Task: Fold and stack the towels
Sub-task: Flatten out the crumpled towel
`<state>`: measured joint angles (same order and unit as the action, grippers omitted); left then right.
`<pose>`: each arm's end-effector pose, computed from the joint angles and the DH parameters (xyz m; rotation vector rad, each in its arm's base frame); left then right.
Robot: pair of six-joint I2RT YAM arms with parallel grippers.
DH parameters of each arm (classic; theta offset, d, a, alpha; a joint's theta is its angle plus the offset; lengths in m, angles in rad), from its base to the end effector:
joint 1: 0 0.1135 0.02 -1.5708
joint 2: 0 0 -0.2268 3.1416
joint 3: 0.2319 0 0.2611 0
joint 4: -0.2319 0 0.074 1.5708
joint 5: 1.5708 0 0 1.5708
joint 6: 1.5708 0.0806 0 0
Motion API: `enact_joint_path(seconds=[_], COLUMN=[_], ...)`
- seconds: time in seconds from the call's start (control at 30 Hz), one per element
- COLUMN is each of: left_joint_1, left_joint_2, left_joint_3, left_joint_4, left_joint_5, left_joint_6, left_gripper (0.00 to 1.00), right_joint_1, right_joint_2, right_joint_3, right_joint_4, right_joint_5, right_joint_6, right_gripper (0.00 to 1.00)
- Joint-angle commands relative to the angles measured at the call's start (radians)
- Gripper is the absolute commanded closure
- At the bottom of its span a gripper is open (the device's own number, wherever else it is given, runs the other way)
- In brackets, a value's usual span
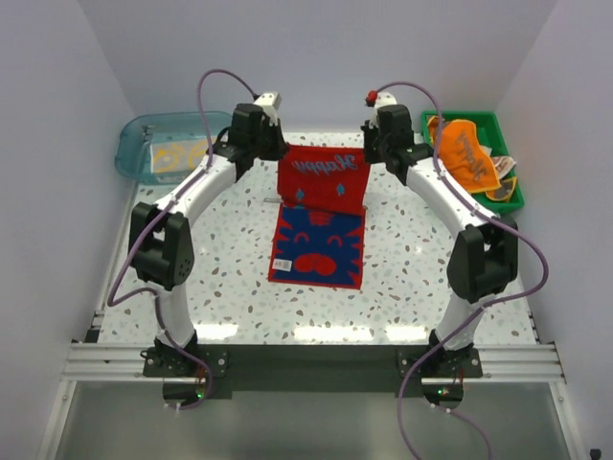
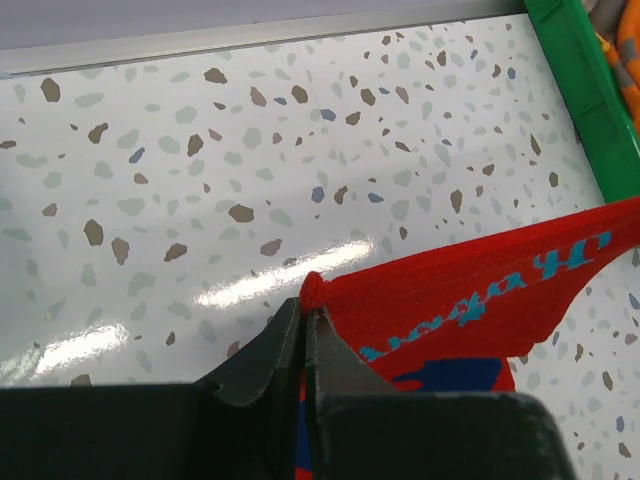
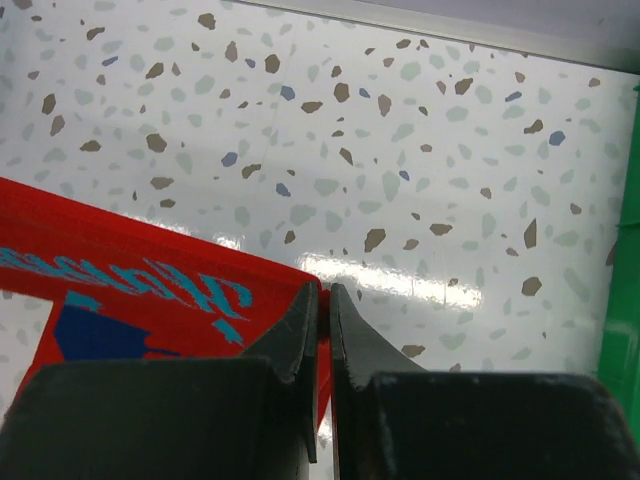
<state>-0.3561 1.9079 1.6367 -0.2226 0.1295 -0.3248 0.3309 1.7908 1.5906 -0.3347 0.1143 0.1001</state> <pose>0.4570 -0.1811 0.2443 0.1145 2.1035 -0.5486 0.4409 0.1417 0.2646 -0.1741 2.0977 0.1388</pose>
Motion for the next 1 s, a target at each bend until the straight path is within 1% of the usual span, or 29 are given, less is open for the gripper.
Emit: enact_joint_path(seconds=[0.0,0.07,0.13,0.23,0.27,0.4,0.53,0.63,0.77,0.93,0.97], left_joint_1=[0.023,0.023,0.025,0.025,0.026,0.034,0.037,0.039,0.039,0.039,0.039], left_joint_2=[0.043,0.037,0.016,-0.016,-0.017,0.032,0.078,0.079,0.048,-0.022,-0.032], left_joint_3=[0.09,0.08,0.039,-0.015,-0.017,0.087,0.156,0.173,0.132,-0.003,-0.023], left_joint_4=[-0.072,-0.066,-0.058,-0.014,-0.003,-0.014,-0.018,-0.024,-0.035,-0.044,-0.052], left_joint_5=[-0.064,-0.057,-0.054,-0.051,-0.059,-0.062,-0.057,-0.059,-0.044,0.01,0.03], left_joint_6=[0.055,0.067,0.07,0.067,0.066,0.072,0.072,0.075,0.076,0.05,0.047], left_gripper=[1.0,1.0,1.0,1.0,1.0,1.0,1.0,1.0,1.0,1.0,1.0], right_joint_1=[-0.012,-0.012,-0.012,-0.019,-0.024,-0.039,-0.044,-0.044,-0.044,-0.044,-0.043], right_joint_2=[0.015,-0.004,-0.028,-0.039,-0.03,0.031,0.074,0.099,0.058,-0.04,-0.056], right_joint_3=[0.062,0.036,-0.006,-0.038,-0.028,0.115,0.18,0.224,0.158,0.0,-0.024], right_joint_4=[-0.003,0.0,0.01,0.051,0.057,0.065,0.106,0.073,0.056,0.002,-0.007], right_joint_5=[0.065,0.056,0.059,0.094,0.097,0.125,0.131,0.121,0.093,0.042,0.024], right_joint_6=[-0.073,-0.074,-0.074,-0.094,-0.123,-0.175,-0.221,-0.229,-0.198,-0.114,-0.071], right_gripper=[1.0,1.0,1.0,1.0,1.0,1.0,1.0,1.0,1.0,1.0,1.0])
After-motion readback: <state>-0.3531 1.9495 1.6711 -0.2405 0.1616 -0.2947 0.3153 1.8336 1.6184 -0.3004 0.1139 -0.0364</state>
